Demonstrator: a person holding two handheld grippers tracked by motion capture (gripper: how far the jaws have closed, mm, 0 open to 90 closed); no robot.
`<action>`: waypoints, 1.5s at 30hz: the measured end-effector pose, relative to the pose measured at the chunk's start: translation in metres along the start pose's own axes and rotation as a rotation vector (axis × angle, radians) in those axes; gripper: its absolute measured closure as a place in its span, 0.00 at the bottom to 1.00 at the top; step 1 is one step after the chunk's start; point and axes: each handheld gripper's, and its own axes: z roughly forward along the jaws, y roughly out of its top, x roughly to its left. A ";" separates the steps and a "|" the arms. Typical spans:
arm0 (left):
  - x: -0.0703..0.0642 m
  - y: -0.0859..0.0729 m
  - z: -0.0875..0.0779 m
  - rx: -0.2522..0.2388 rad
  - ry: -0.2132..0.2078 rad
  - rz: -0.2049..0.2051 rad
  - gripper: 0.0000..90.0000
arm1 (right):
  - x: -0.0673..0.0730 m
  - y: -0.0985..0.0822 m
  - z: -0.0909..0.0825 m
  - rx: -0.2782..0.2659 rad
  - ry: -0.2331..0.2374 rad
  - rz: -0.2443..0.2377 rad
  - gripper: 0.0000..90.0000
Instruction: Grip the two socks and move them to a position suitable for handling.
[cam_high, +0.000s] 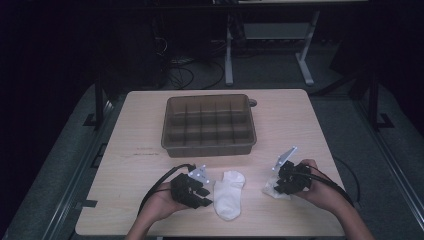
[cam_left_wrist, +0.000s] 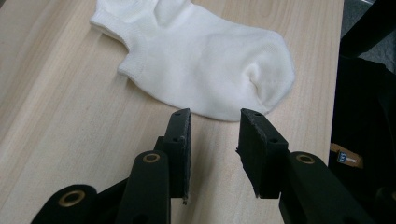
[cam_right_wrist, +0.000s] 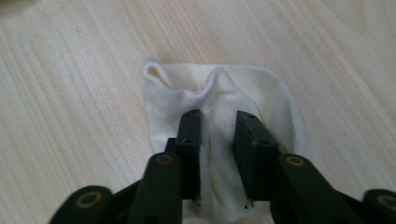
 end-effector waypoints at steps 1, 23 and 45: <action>0.000 0.000 0.000 0.001 -0.002 0.000 0.71 | 0.000 0.000 0.000 -0.002 -0.003 0.002 0.83; 0.003 -0.002 -0.002 -0.001 0.002 -0.010 0.71 | 0.004 0.007 -0.011 -0.054 0.098 -0.043 0.64; 0.006 -0.005 -0.004 -0.012 0.004 -0.025 0.71 | 0.008 0.014 -0.021 -0.092 0.063 -0.027 0.93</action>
